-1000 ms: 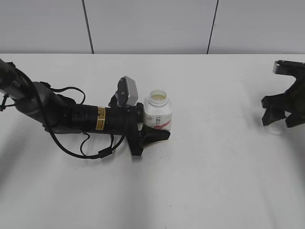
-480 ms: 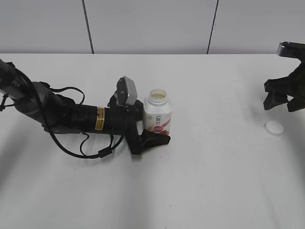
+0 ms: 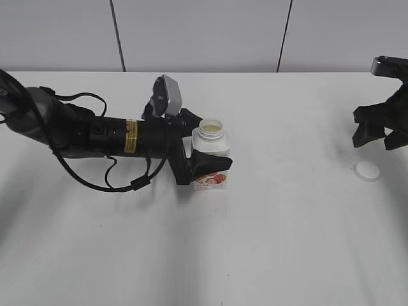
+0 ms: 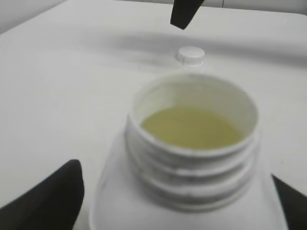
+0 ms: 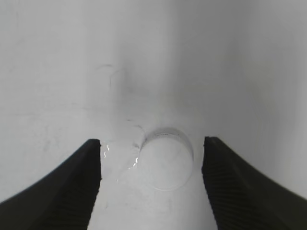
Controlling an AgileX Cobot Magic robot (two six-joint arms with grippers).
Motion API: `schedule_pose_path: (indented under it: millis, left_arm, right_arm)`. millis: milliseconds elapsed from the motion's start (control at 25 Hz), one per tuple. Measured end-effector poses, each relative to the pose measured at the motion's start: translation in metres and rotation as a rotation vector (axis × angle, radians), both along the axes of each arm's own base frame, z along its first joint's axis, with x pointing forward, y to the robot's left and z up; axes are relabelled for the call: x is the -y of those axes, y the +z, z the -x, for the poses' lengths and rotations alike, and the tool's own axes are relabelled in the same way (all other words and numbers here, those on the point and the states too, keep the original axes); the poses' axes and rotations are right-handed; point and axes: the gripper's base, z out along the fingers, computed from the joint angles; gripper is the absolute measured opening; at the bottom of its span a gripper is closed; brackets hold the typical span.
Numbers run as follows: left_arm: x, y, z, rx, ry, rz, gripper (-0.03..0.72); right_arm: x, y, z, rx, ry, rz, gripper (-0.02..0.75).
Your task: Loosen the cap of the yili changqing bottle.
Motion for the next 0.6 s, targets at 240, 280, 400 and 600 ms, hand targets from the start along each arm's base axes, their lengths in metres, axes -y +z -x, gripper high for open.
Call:
schedule_pose_path:
  millis: [240, 280, 400, 600]
  left_arm:
    - [0.001, 0.027, 0.000, 0.013, -0.004, 0.018, 0.589]
    - [0.001, 0.031, 0.000, 0.012, -0.002, 0.020, 0.589]
    - [0.000, 0.047, -0.001, 0.006, 0.011, 0.026, 0.589]
    - [-0.003, 0.088, -0.002, 0.001, 0.088, 0.007, 0.589]
  right_arm:
    - [-0.001, 0.006, 0.000, -0.002, 0.006, -0.005, 0.522]
    - [-0.001, 0.009, 0.000, 0.002, 0.007, -0.005, 0.522]
    - [-0.001, 0.023, 0.000, 0.030, 0.011, -0.006, 0.522]
    - [-0.002, 0.053, -0.001, 0.090, 0.019, -0.007, 0.522]
